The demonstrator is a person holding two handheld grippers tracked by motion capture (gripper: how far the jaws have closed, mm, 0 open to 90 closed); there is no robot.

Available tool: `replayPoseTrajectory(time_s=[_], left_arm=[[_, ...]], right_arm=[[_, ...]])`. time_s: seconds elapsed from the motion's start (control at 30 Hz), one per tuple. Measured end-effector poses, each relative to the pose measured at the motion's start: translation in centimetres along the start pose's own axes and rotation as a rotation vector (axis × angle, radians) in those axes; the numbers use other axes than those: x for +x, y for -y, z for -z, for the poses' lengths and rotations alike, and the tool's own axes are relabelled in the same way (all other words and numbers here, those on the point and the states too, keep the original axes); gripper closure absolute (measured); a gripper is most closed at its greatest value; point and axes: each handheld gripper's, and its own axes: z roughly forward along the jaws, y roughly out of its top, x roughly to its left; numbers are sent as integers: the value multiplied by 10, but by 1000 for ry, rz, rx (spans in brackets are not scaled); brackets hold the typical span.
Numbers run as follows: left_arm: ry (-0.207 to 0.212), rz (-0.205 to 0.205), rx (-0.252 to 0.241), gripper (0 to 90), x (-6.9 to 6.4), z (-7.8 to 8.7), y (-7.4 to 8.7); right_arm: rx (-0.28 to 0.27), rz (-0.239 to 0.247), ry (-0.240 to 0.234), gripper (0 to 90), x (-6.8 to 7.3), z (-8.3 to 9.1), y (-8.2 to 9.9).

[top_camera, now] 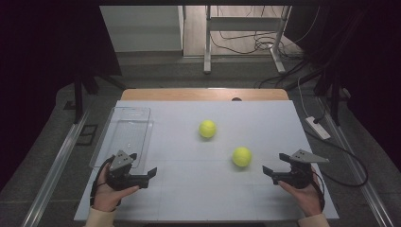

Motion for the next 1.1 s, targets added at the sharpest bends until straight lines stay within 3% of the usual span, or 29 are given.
replayPoseTrajectory(time_s=[0.5, 1.1], left_arm=[[-2, 15, -19, 74, 1, 1, 1], [4, -5, -9, 75, -3, -4, 0]], right_arm=[[19, -5, -3, 109, -1, -7, 1], [24, -4, 22, 119, -3, -5, 4]])
